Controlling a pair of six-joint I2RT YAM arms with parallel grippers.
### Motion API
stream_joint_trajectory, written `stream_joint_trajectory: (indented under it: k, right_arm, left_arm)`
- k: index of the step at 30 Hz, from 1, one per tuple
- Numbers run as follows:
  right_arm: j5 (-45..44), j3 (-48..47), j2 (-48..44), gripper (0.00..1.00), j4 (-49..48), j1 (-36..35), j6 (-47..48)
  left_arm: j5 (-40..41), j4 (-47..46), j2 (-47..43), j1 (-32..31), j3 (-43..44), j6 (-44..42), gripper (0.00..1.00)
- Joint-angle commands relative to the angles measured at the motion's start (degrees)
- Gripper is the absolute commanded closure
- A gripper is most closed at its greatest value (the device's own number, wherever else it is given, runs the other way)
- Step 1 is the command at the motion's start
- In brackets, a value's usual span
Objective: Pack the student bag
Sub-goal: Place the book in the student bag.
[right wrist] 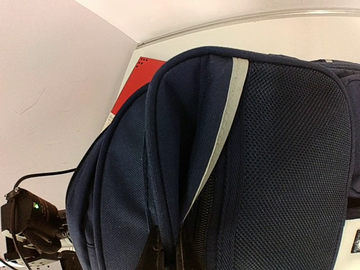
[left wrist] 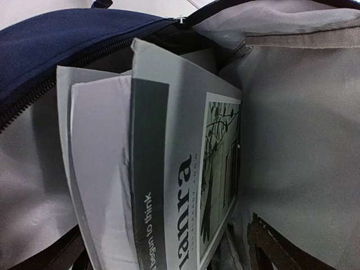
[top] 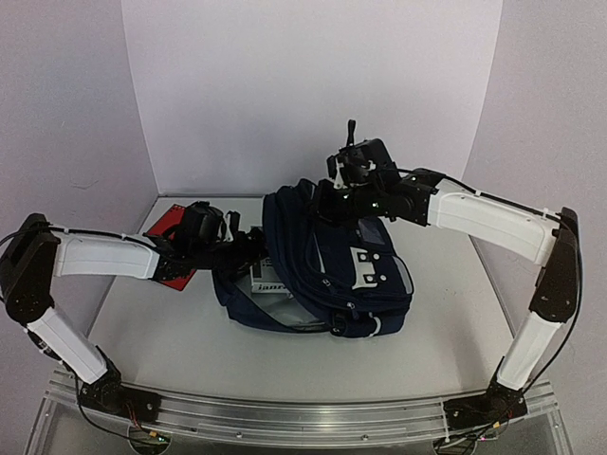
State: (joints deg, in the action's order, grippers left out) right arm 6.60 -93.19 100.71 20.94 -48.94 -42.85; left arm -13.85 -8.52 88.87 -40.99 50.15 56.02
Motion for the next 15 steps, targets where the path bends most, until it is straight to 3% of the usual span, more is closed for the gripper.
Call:
stream_joint_trajectory:
  k: [1,4,8,12,15]
  right_arm:
    - [1.0,-2.1,-4.0,1.00,-13.1,-0.5,1.4]
    - [1.6,-2.9,-3.7,1.00,-13.2,-0.5,1.4]
    - [3.3,-4.1,-3.3,1.00,-13.4,-0.5,1.3]
    - [5.5,-5.7,-2.6,1.00,-14.0,-0.8,1.7]
    - [6.1,-7.2,-1.7,1.00,-14.4,-1.9,2.1]
  left_arm:
    - [5.7,11.0,-4.5,-0.3,2.2,-3.3,0.07]
    - [7.5,14.6,-5.5,-0.3,2.3,-3.4,0.10]
    - [5.1,13.6,-5.1,-0.5,1.8,-2.6,0.30]
    - [1.0,6.0,-2.6,-0.8,1.0,-1.7,0.44]
    - [-1.1,2.6,0.5,-1.3,2.3,-0.9,0.61]
